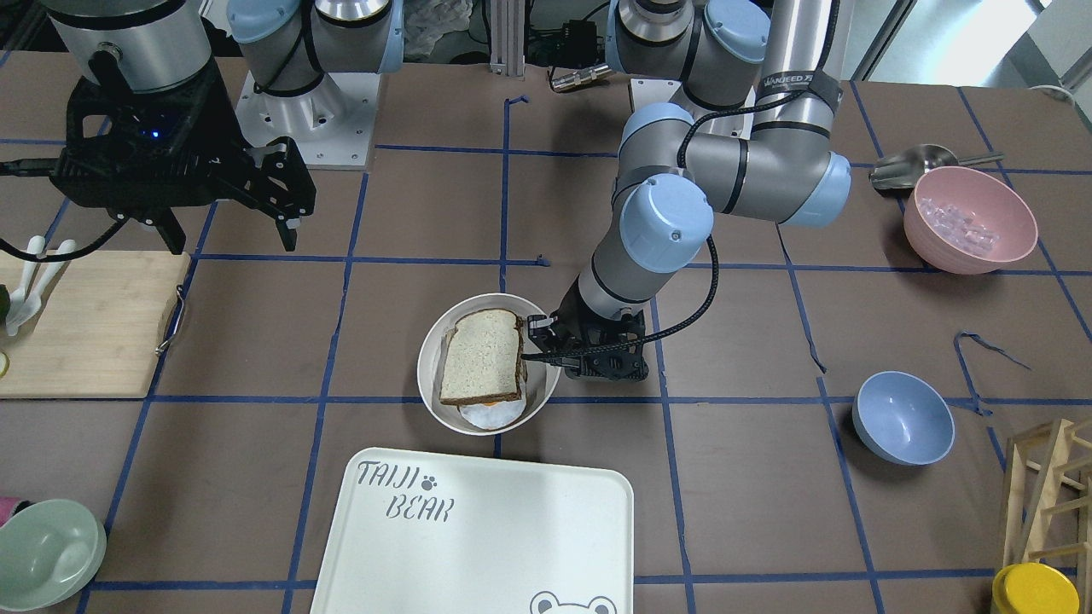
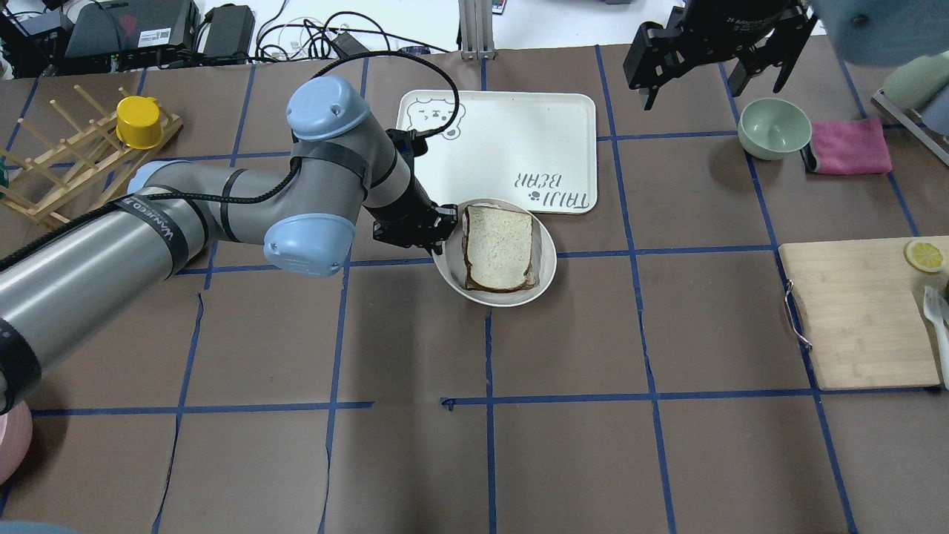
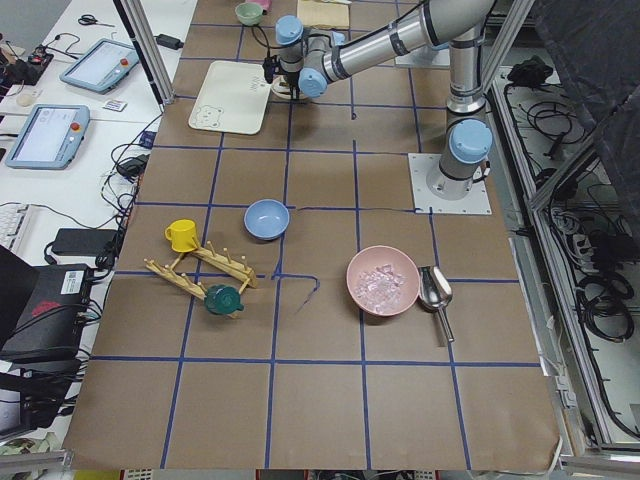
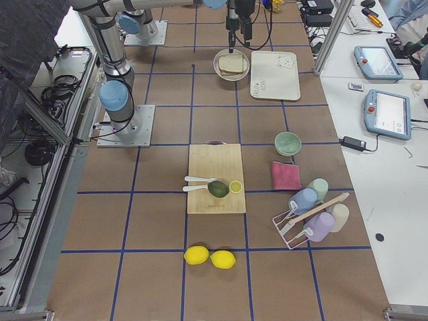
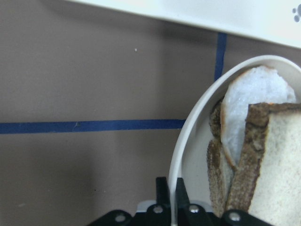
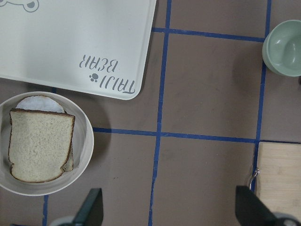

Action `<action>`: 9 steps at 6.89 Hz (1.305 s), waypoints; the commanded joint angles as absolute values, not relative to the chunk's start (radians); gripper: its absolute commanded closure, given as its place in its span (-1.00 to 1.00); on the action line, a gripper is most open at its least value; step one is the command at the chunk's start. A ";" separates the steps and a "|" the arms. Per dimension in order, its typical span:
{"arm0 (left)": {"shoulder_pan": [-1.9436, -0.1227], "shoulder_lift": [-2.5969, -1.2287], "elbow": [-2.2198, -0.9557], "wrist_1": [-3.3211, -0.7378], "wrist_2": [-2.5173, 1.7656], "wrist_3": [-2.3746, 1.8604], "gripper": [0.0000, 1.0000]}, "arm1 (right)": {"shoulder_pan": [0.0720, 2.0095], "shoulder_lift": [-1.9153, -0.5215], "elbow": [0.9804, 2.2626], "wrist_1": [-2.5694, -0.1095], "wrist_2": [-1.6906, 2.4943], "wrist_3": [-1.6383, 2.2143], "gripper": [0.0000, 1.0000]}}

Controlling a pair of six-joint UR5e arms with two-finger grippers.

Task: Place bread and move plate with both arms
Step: 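Slide the plate with the left gripper onto the bear-printed tray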

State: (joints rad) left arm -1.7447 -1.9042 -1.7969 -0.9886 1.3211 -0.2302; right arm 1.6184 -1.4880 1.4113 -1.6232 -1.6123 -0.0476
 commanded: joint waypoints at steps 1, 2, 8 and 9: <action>-1.694 -1.923 -1.744 -1.016 1.292 -0.180 1.00 | 1.618 -1.488 1.411 -1.624 -1.612 -0.048 -1.00; -1.689 -1.962 -1.688 -1.017 1.292 -0.161 1.00 | 1.618 -1.488 1.411 -1.624 -1.614 -0.048 -1.00; -1.689 -2.340 -1.214 -1.015 1.269 -0.088 1.00 | 1.618 -1.488 1.413 -1.626 -1.614 -0.048 -1.00; -1.687 -2.367 -1.185 -1.009 1.269 -0.083 1.00 | 1.618 -1.488 1.413 -1.625 -1.614 -0.048 -1.00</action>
State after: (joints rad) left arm -1.6885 -2.3248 -1.2315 -1.0139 1.2694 -0.0967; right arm 1.6184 -1.4879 1.4123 -1.6257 -1.6137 -0.0476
